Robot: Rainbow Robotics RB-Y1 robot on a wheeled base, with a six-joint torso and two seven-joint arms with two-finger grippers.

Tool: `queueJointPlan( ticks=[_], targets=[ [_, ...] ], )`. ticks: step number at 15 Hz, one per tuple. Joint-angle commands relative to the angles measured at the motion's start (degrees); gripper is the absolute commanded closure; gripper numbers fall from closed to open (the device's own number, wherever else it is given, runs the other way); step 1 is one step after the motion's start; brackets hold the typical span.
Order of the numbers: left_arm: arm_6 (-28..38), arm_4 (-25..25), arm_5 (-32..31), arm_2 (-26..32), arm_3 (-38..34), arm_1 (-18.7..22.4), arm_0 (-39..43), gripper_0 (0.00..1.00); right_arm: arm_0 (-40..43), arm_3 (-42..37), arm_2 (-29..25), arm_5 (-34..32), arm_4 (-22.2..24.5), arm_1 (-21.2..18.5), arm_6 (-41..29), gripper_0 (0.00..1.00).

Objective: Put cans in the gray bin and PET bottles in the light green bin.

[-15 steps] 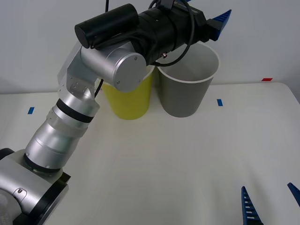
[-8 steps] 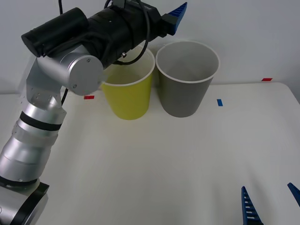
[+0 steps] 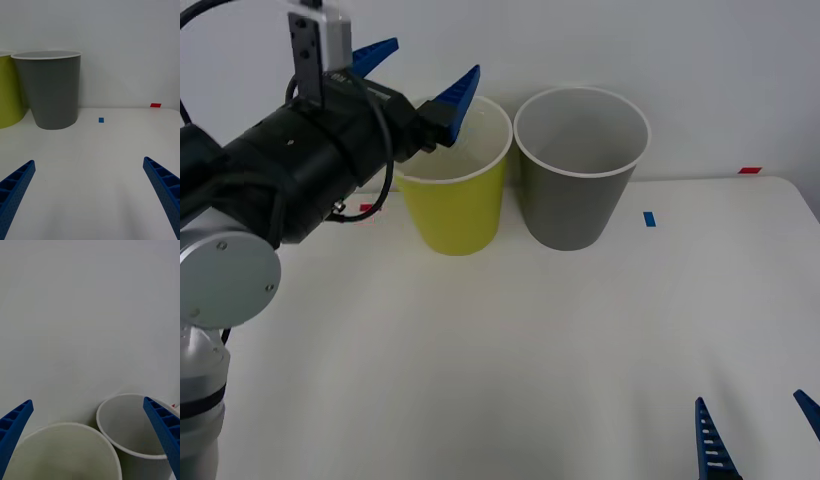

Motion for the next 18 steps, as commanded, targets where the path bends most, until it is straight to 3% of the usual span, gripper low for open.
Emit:
queueJointPlan(
  ticks=[1,6,9,11,14,16,18],
  targets=[
    [-1.6,1.0,-0.3,2.1,-4.5,-0.6,7.0,0.00,0.0,0.0,0.0,0.0,0.0,0.0,0.0,0.00],
    [-3.2,2.9,-6.0,3.0,-9.6,-0.3,20.4,0.00,0.0,0.0,0.0,0.0,0.0,0.0,0.0,0.00],
    [-3.7,4.6,-12.7,1.1,-9.6,3.3,26.1,0.00,0.0,0.0,0.0,0.0,0.0,0.0,0.0,0.00],
    [-4.1,4.6,-12.3,1.7,-9.6,1.7,26.1,0.00,0.0,0.0,0.0,0.0,0.0,0.0,0.0,0.00],
    [-10.2,5.8,-12.4,1.4,-10.0,-0.9,27.9,0.00,0.0,0.0,0.0,0.0,0.0,0.0,0.0,0.00],
    [-10.7,10.2,-14.1,1.0,-9.9,1.8,28.4,0.00,0.0,0.0,0.0,0.0,0.0,0.0,0.0,0.00],
    [-9.7,5.3,-21.5,-2.6,-9.9,5.0,31.9,0.00,0.0,0.0,0.0,0.0,0.0,0.0,0.0,0.00]
  ],
)
